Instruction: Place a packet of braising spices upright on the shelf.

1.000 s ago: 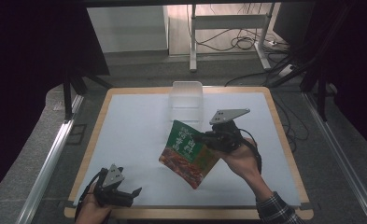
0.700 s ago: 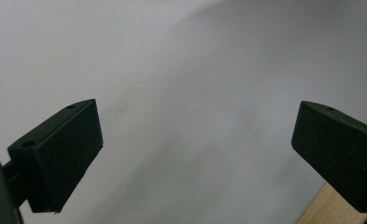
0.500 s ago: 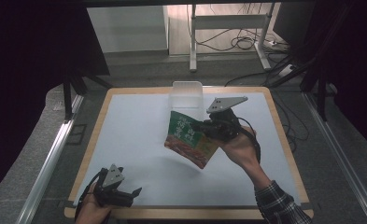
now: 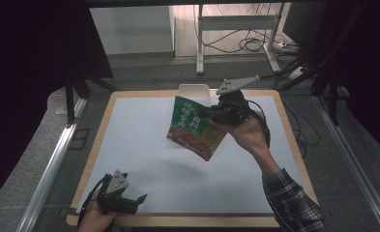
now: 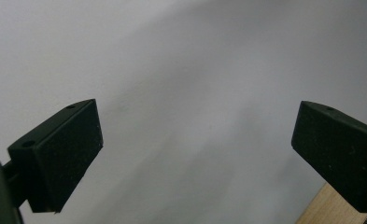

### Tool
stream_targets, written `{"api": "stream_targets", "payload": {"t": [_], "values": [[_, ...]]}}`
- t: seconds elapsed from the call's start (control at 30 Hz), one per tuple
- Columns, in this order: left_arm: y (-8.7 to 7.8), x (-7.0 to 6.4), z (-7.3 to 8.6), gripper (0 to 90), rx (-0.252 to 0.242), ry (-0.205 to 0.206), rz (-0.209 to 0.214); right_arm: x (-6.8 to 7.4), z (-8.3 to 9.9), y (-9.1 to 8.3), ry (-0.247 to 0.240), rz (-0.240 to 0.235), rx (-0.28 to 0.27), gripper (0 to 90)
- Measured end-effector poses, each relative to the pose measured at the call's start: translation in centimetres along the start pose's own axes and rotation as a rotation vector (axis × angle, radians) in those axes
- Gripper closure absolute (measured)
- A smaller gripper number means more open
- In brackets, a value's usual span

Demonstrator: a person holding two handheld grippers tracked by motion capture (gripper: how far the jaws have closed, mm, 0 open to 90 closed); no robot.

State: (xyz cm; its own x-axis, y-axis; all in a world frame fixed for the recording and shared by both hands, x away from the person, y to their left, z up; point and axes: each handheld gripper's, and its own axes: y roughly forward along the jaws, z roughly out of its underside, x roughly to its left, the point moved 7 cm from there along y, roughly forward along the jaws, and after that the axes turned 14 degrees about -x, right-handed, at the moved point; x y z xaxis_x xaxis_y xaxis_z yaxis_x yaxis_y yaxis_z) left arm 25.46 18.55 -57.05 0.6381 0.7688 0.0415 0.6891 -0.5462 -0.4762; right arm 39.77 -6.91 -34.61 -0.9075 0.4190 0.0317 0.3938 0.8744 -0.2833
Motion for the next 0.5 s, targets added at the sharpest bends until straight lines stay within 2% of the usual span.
{"api": "stream_targets", "payload": {"t": [0.07, 0.5], "values": [[0.0, 0.0, 0.0, 1.9, 0.007, 0.009, 0.001, -0.3, -0.6, 0.1, -0.002, 0.005, -0.003, 89.3], [0.0, 0.0, 0.0, 2.0, 0.003, 0.002, 0.0, -2.1, -4.4, 1.0, -0.011, 0.041, -0.047, 89.3]]}}
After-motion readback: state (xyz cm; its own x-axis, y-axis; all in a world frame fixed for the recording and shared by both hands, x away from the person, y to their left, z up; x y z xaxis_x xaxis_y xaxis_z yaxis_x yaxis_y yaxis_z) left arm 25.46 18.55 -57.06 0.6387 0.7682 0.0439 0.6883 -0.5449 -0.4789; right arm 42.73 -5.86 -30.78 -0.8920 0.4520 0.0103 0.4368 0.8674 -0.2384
